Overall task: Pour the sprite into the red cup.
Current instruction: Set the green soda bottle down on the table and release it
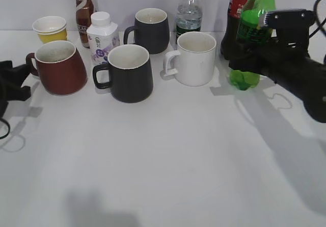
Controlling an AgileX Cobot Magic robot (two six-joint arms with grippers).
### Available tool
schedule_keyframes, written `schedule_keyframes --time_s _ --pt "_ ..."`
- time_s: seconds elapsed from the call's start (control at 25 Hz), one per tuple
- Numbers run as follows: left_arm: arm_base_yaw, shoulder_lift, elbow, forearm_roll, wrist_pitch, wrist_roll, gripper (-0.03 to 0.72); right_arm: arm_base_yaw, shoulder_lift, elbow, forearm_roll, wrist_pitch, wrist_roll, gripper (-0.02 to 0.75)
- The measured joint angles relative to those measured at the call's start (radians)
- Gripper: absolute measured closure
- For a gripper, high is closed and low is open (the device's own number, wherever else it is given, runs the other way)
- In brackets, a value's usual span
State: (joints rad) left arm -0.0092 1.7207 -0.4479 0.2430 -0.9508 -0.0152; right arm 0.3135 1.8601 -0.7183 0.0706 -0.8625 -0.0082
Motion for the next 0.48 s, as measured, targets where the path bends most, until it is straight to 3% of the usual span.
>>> schedule_keyframes --time_s 0.36,0.48 --pt "-0.001 -0.240 0.012 0.000 0.348 -0.084 0.371 0.000 0.028 0.000 0.019 -0.034 0.070 0.343" --pt "-0.001 -0.339 0.012 -0.002 0.491 -0.116 0.371 0.000 0.025 0.000 0.017 -0.027 0.084 0.239"
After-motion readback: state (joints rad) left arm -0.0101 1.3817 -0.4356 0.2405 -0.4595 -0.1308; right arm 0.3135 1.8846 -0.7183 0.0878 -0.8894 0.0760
